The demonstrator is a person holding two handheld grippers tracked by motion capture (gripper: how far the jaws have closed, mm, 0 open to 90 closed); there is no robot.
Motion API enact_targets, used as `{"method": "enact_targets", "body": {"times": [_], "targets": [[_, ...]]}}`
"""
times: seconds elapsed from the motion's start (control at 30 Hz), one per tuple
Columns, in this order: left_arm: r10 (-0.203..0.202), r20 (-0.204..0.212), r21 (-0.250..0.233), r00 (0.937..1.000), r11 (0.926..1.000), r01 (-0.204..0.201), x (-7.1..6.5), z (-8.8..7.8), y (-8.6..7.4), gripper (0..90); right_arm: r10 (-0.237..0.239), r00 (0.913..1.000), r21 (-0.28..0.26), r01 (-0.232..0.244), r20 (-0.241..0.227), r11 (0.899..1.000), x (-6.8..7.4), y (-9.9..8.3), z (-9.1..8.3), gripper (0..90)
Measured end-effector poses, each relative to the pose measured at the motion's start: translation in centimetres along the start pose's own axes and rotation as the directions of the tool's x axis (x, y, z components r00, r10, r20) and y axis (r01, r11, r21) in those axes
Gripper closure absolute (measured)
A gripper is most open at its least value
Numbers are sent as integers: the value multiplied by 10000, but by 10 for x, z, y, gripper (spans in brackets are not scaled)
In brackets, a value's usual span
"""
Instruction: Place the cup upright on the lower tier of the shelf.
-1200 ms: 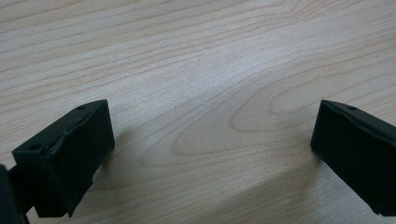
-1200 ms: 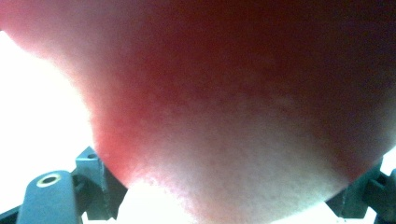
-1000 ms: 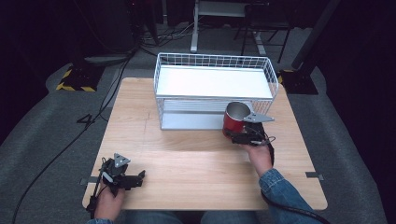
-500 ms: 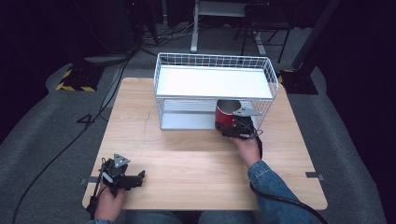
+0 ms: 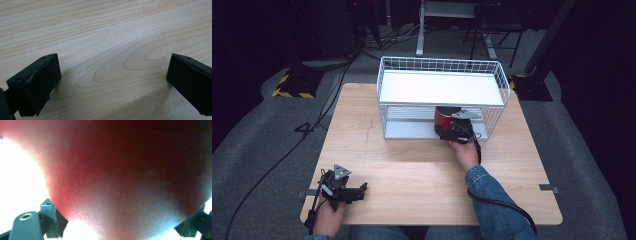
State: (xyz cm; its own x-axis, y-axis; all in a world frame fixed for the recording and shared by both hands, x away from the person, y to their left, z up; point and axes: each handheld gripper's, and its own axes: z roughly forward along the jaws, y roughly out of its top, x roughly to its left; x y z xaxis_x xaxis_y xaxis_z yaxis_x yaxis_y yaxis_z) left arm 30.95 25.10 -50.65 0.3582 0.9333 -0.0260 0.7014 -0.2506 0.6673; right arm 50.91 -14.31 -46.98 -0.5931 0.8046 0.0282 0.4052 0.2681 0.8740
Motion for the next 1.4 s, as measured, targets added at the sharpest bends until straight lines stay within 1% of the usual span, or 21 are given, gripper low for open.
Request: {"method": "enact_targets", "body": {"times": [0.17,0.23,0.27,0.33,0.43,0.47,0.53,0.63,0.7,0.83,0.93,1.07,1.13,1.17,1.23,1.33,1.37,1.4], "targets": [[4,2,2,10000,10000,-4,0,0,0,0,82,10000,14,-82,45,10000,2,2,10,177],[15,-11,-4,10000,10000,-15,0,0,0,0,-144,9997,-23,144,172,9999,2,4,15,177],[19,-10,-2,10000,10000,-19,0,0,0,0,-174,9996,-11,175,214,9998,3,5,19,177],[12,-9,-4,10000,10000,-12,0,0,0,0,-139,9997,-10,139,214,9999,4,6,22,177],[9,-12,-7,10000,10000,-9,0,0,0,0,-97,9994,0,98,347,10000,5,8,28,176],[11,-9,-3,10000,10000,-11,0,0,0,0,-220,9989,-74,223,415,9997,4,9,30,176],[11,-15,-2,10000,10000,-11,0,0,0,0,-84,9989,-56,86,455,9999,4,9,33,176],[6,-15,-10,10000,10000,-6,0,0,0,0,-31,9984,-45,33,569,10000,3,9,36,174],[6,-11,-8,10000,10000,-6,0,0,0,0,112,9982,5,-113,597,9999,1,7,38,173],[12,-13,-5,10000,10000,-12,0,0,0,0,257,9985,-140,-250,485,9996,-1,6,38,166],[12,-11,-5,10000,10000,-12,0,0,0,0,65,9991,-146,-59,413,9999,-2,6,37,157],[10,-12,-3,10000,10000,-10,0,0,0,0,66,9992,-114,-62,400,9999,-4,6,36,142],[14,-14,-2,10000,10000,-14,0,0,0,0,-57,9986,142,50,523,9999,-5,5,38,104],[14,-14,-1,10000,10000,-14,0,0,0,0,-6,9985,172,-3,540,9999,-5,4,38,100],[13,-12,-4,10000,10000,-13,0,0,0,0,-152,9984,234,140,540,9996,-6,5,37,100],[43,-8,5,10000,10000,-43,0,0,0,0,-171,9988,338,155,460,9993,-6,5,36,100],[38,-4,3,10000,10000,-38,1,0,0,0,-149,9989,375,133,439,9992,-6,5,36,99],[39,-2,6,10000,10000,-39,1,0,0,0,33,9993,455,-50,377,9990,-5,5,35,99]]}}
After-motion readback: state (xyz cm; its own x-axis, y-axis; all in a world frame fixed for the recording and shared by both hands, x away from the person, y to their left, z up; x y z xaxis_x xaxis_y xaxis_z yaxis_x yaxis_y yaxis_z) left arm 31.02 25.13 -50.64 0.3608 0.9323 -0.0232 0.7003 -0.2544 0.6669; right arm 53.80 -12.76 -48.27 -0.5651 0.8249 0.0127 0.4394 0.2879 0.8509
